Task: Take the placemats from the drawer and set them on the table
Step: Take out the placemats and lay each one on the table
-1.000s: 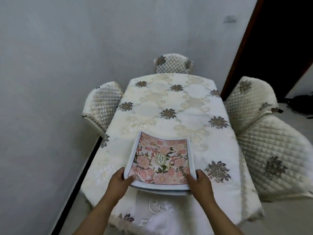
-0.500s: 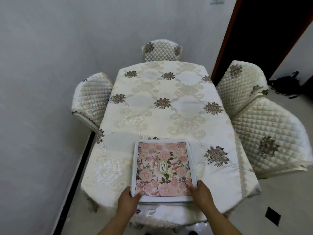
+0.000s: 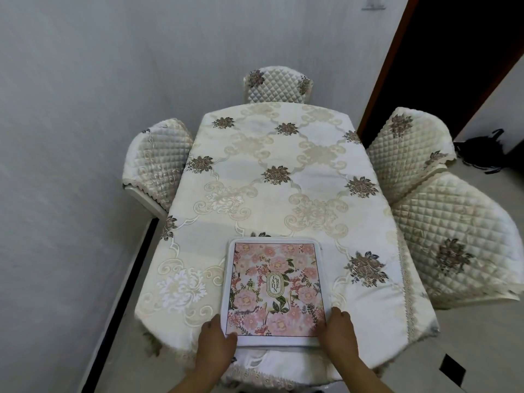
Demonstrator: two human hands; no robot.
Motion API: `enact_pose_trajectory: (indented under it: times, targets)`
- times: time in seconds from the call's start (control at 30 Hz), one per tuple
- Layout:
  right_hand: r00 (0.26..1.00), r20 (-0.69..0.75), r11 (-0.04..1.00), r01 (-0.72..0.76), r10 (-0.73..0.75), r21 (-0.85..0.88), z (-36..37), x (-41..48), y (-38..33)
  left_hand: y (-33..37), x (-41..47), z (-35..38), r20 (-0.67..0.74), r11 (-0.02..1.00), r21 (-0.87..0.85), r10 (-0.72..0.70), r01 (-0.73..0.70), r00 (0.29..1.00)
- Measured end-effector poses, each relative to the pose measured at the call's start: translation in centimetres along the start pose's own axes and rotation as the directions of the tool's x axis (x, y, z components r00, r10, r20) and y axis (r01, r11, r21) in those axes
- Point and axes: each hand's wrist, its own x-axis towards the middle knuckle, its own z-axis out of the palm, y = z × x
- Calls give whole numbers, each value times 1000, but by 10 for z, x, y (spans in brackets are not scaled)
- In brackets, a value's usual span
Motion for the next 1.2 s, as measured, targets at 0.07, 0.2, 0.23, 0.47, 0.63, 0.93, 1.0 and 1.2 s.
enact_pose_trajectory:
  times: [0.07, 0.2, 0.23, 0.47, 0.63, 0.93, 1.0, 1.2]
  targets:
    - [999, -31, 1000, 6, -7, -16, 1, -2, -3, 3, -1, -1, -7, 1000, 17, 8, -8, 1000]
    - [996, -88, 998, 12, -17, -59, 1, -6, -8, 3, 2, -4, -24, 998, 57, -3, 4, 1000]
    - [995, -96, 999, 14, -18, -46, 0, -6, -9, 3, 3, -4, -29, 998, 62, -11, 13, 1000]
    - [1000, -4, 995, -26, 26, 98, -13, -6, -7, 24, -5, -19, -18, 989, -148, -26, 23, 1000]
    - [995, -101, 987, 16, 0, 160, -32, -14, -5, 43, -3, -38, -30, 976, -199, 81, -85, 996]
    - [913, -408, 935, 157, -14, 319, -109, -17, 9, 125, -15, -58, -110, 915, -316, 227, -251, 968]
    - [893, -450, 923, 194, -26, 332, -126, -17, 19, 143, -23, -55, -118, 903, -319, 262, -287, 958]
    - [859, -510, 898, 189, 45, 398, -170, -16, 83, 203, -71, -24, -155, 864, -336, 341, -374, 927]
